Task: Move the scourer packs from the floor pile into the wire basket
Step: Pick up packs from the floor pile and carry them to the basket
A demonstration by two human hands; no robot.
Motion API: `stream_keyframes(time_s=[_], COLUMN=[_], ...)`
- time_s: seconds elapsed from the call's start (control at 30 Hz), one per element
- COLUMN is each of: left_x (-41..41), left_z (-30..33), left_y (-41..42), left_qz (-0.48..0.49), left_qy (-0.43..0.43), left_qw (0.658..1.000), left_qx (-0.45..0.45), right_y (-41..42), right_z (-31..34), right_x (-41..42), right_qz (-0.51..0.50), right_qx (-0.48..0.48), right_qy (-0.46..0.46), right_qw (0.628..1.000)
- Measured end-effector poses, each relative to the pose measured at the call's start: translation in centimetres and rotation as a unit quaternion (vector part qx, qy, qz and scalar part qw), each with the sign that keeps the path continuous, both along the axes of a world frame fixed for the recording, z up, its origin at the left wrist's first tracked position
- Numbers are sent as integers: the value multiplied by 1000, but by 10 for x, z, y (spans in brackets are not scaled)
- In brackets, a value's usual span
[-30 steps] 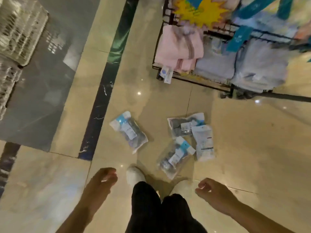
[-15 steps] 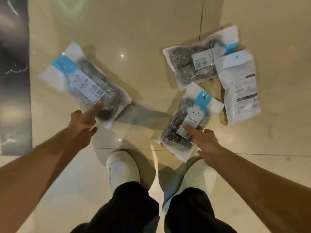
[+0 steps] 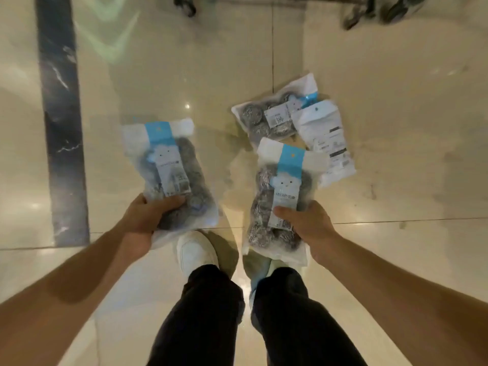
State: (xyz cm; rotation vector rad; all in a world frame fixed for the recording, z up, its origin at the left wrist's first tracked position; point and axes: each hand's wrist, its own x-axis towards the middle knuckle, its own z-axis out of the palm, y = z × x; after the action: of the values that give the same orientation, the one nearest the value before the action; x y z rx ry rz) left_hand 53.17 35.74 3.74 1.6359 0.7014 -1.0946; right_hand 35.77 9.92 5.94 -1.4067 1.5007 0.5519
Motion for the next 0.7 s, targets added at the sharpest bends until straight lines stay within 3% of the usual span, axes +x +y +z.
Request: stream_keyframes(time_s=[0.17, 0.37, 0.57, 0.7], left_x=[-20, -41, -66, -93], left_z=[203, 424, 570, 614], left_y=[-11, -21, -49, -70], left_qz=[-149, -207, -186, -180], left_qy=[-44, -62, -138, -166], left_qw=[983, 966, 960, 957], left_qx=[-95, -140, -160, -157], right_y=[-16, -37, -60, -69], right_z=[189, 414, 566, 616], right_x=[-13, -27, -36, -62], right_qz=[14, 1, 1, -17], right_qx=[18, 15, -26, -57], right_qy=[-101, -173, -256, -306], right_qw=[995, 985, 966, 950])
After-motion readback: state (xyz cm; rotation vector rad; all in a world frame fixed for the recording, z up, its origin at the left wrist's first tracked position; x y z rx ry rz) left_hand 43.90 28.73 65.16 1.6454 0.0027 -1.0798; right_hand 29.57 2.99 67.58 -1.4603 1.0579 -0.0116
